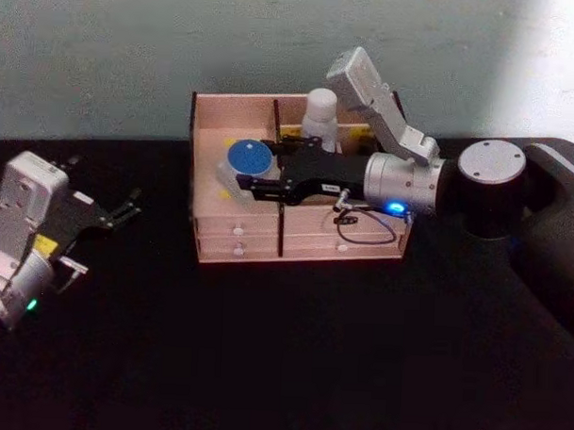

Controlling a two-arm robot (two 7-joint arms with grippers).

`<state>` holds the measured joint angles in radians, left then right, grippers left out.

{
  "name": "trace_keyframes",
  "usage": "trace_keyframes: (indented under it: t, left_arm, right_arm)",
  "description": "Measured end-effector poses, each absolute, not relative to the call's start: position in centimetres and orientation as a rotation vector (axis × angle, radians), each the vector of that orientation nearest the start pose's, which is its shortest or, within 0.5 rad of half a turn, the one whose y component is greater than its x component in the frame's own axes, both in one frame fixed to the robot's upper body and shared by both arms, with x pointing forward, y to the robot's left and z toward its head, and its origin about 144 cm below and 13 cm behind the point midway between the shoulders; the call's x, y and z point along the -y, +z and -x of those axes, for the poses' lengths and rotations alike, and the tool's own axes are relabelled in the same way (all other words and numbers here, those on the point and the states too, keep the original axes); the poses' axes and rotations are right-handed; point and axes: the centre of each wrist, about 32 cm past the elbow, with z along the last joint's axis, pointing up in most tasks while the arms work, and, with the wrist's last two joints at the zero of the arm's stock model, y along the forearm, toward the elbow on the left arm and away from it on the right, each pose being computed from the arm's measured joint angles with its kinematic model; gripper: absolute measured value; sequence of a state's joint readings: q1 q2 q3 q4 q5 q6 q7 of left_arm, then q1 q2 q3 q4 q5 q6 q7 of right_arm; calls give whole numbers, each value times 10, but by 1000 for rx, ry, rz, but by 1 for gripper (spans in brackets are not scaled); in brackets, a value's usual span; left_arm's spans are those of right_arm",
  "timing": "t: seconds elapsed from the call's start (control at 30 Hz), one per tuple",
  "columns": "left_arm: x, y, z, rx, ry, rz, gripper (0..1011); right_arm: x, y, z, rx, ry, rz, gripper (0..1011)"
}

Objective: Pick up the facial cleanser and watermelon frost from the table and place them into the tiered storage box.

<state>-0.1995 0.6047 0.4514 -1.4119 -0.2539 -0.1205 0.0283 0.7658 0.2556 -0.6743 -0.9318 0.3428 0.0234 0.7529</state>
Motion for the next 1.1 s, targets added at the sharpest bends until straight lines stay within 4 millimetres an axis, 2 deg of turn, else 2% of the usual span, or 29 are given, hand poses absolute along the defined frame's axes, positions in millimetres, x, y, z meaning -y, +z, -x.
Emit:
trace_keyframes:
  t: [1.1]
  left_arm:
    - [-310,1140,-489,285,1248,-304,1001]
  right_arm:
    - [187,1206,-640,36,-469,296,719]
